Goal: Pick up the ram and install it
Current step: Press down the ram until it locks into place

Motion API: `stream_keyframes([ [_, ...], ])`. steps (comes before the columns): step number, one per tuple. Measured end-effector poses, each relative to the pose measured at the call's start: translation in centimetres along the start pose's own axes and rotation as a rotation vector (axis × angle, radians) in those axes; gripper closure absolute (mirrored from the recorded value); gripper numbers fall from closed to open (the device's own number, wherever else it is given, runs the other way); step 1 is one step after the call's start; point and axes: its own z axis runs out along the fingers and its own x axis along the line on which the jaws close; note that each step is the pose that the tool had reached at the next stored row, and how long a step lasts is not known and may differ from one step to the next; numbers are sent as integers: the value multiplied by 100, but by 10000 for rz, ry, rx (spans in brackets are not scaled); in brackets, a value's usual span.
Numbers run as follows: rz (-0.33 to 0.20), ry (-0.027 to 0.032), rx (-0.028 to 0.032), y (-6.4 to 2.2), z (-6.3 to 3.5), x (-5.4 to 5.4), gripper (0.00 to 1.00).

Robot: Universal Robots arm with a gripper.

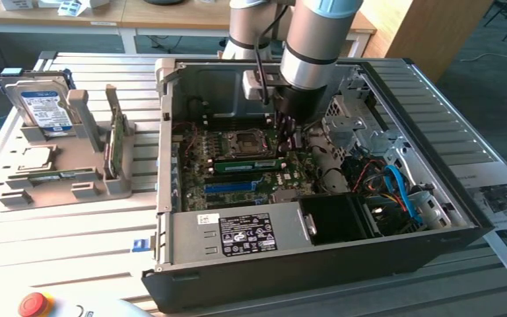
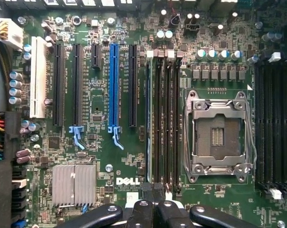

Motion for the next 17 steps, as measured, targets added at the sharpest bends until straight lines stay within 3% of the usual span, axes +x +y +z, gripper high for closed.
stream_keyframes([
  [17,0,-1,-1,-70,49,0,89],
])
